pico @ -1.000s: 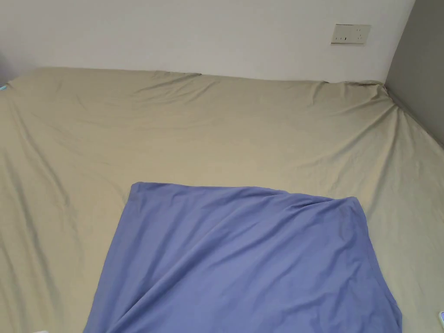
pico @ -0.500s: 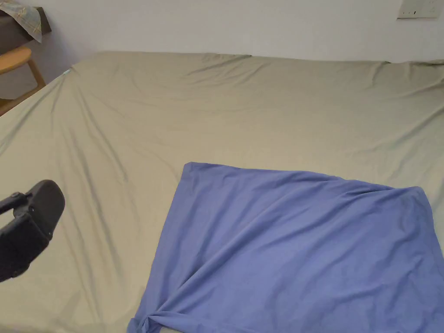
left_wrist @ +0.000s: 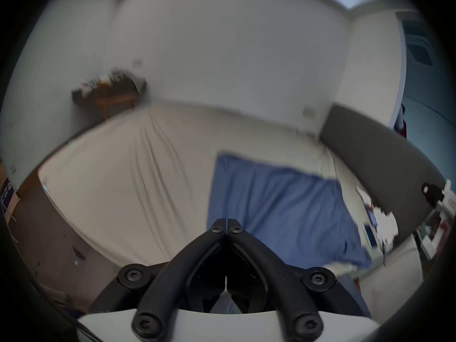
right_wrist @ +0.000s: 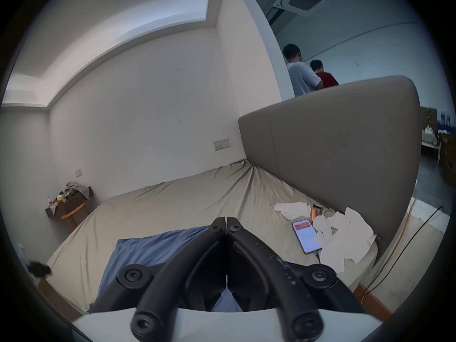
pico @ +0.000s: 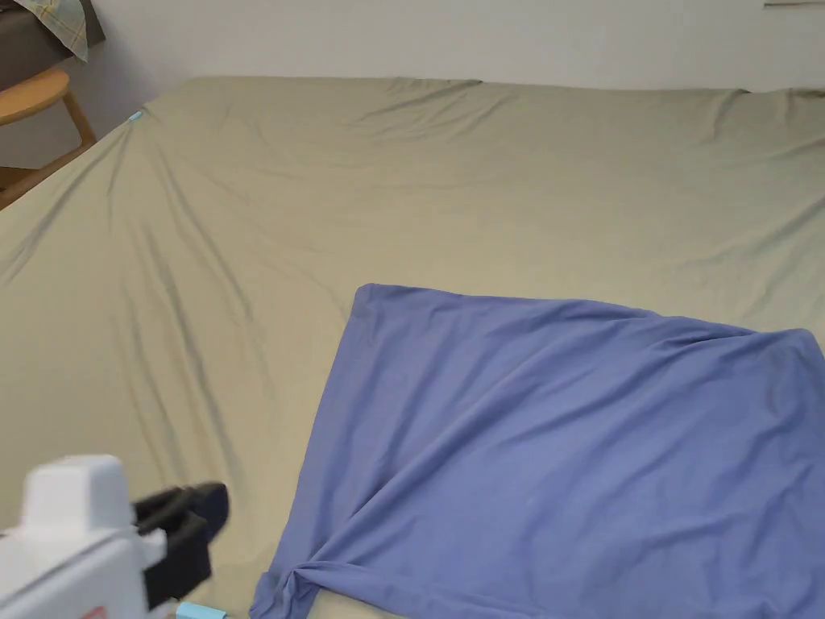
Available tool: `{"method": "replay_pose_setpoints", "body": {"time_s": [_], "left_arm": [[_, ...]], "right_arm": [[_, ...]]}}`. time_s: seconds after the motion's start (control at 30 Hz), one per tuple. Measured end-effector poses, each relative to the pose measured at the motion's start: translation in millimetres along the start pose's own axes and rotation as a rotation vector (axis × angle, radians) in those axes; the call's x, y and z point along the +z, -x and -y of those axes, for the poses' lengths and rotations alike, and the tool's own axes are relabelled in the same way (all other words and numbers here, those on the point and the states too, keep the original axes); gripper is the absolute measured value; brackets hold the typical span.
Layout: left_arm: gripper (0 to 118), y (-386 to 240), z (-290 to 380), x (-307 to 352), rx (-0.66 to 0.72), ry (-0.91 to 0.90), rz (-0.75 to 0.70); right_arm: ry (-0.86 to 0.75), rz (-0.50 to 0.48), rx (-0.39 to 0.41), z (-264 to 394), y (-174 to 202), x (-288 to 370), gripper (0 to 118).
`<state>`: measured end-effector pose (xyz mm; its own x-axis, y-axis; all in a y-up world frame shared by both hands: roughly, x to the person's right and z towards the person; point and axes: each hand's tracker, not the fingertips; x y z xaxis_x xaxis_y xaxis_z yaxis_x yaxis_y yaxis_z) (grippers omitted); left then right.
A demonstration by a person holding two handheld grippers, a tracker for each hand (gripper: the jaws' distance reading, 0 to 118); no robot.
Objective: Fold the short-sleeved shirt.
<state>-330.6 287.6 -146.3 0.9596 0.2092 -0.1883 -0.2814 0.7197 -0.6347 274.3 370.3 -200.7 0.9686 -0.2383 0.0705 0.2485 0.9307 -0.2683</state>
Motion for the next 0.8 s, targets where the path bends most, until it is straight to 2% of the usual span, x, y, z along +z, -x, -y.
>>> {"method": "replay_pose_setpoints", "body": {"time_s": [0.03, 0.1, 0.17, 0.2, 0.23, 0.27, 0.33, 0.4, 0.5, 0.53, 0.57, 0.63, 0.67, 0.8], "left_arm": [[0, 2.3, 8.9, -19.0, 0.02, 0.088, 0.013], [0, 2.3, 31.7, -47.8, -0.011, 0.13, -0.015], [2, 5.5, 45.8, -68.7, -0.027, 0.196, -0.011], [37, 8.5, 49.8, -74.9, -0.019, 0.196, -0.01], [85, 9.4, 52.1, -79.2, -0.013, 0.207, -0.006], [118, 9.4, 54.7, -84.5, 0.009, 0.227, 0.006], [105, 22.6, 57.7, -95.3, -0.002, 0.243, -0.013], [105, 8.4, 57.0, -104.6, 0.009, 0.218, -0.06], [102, 6.1, 55.2, -120.2, -0.058, 0.284, -0.056], [94, 1.0, 56.7, -119.1, -0.101, 0.302, -0.073], [77, -1.1, 58.5, -121.7, -0.143, 0.312, -0.083], [8, -1.9, 63.5, -124.8, -0.162, 0.33, -0.097], [3, -4.3, 64.0, -122.0, -0.145, 0.327, -0.084], [3, 0.0, 60.8, -111.0, -0.049, 0.27, -0.045]], "right_arm": [[0.001, 0.011, 0.014, 0.7, 10.3, 2.4, 0], [0.026, 0.025, 0.051, 6.0, 11.6, -0.5, 0], [0.045, 0.007, 0.037, 6.9, 15.9, -1.4, 0], [0.053, 0.001, 0.027, 8.3, 16.1, -3.1, 0], [0.053, 0.004, 0.026, 9.8, 16.8, -5.0, 0], [0.059, 0.006, 0.031, 10.9, 17.7, -6.9, 0], [0.065, 0.006, 0.045, 9.8, 18.7, -6.4, 0], [0.072, 0.005, 0.051, 11.1, 19.4, -7.3, 0], [0.079, 0.01, 0.044, 14.3, 18.7, -7.3, 0], [0.082, 0.012, 0.04, 15.9, 18.3, -7.9, 0], [0.086, 0.014, 0.035, 15.7, 16.5, -6.9, 0], [0.103, 0.015, 0.037, 18.9, 15.3, -9.1, 0], [0.109, 0.022, 0.04, 21.1, 15.0, -10.1, 0], [0.148, 0.03, 0.033, 32.0, 8.8, -15.9, 0]]}}
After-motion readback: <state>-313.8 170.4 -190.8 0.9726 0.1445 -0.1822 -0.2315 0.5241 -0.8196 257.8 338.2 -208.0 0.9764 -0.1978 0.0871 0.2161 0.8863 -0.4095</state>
